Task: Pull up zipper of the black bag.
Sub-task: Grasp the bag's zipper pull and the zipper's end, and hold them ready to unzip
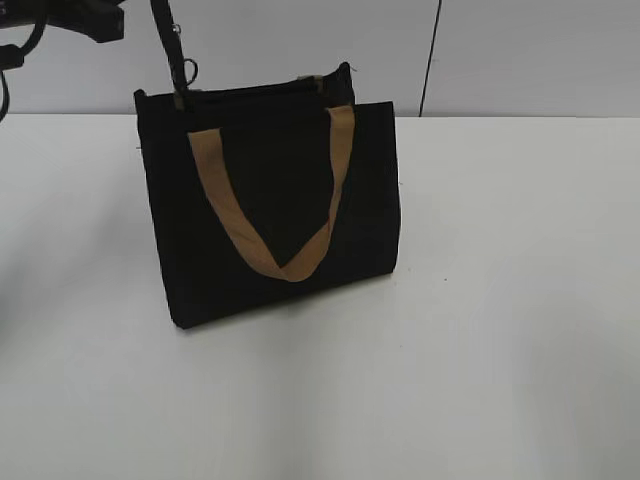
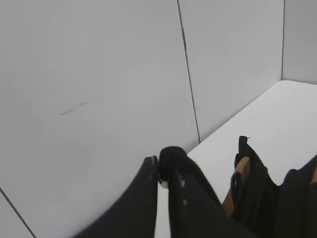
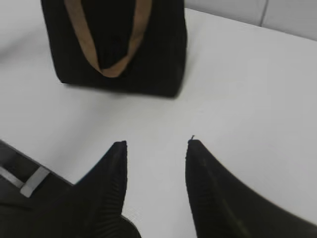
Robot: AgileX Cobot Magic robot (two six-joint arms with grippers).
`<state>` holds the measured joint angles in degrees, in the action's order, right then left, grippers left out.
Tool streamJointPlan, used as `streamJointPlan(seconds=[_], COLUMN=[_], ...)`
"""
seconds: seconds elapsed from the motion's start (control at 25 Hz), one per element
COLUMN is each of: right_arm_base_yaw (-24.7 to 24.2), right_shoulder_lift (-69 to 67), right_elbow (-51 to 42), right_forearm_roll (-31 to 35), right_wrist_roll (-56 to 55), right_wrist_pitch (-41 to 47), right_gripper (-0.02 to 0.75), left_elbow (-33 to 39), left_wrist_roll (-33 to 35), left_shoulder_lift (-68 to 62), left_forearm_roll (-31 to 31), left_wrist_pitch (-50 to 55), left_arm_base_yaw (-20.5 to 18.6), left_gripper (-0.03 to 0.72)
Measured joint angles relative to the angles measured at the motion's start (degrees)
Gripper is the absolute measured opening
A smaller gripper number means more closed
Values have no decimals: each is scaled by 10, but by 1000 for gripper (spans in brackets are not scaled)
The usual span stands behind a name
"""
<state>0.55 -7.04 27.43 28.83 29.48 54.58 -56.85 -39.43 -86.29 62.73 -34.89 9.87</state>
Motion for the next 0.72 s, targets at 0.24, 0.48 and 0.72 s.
streamJointPlan(seconds=[0.24,0.48,0.72], right_arm_base_yaw=[0,0,1], right_shoulder_lift=[-167,-357,-529], right_elbow=[21,89,164], right_forearm_roll=[168,334,481], right_wrist_roll=[225,441,636], right_wrist_pitch=[-65,-77,-61], right_gripper=[309,326,326], left_elbow=[-7,-8,-11], left_wrist_roll=[-52,-64,-64], left_shoulder_lift=[-2,-2,-2], left_forearm_roll=[54,73,84], left_wrist_pitch=[-9,10,44], left_arm_base_yaw=[0,0,0], left_gripper=[19,19,19])
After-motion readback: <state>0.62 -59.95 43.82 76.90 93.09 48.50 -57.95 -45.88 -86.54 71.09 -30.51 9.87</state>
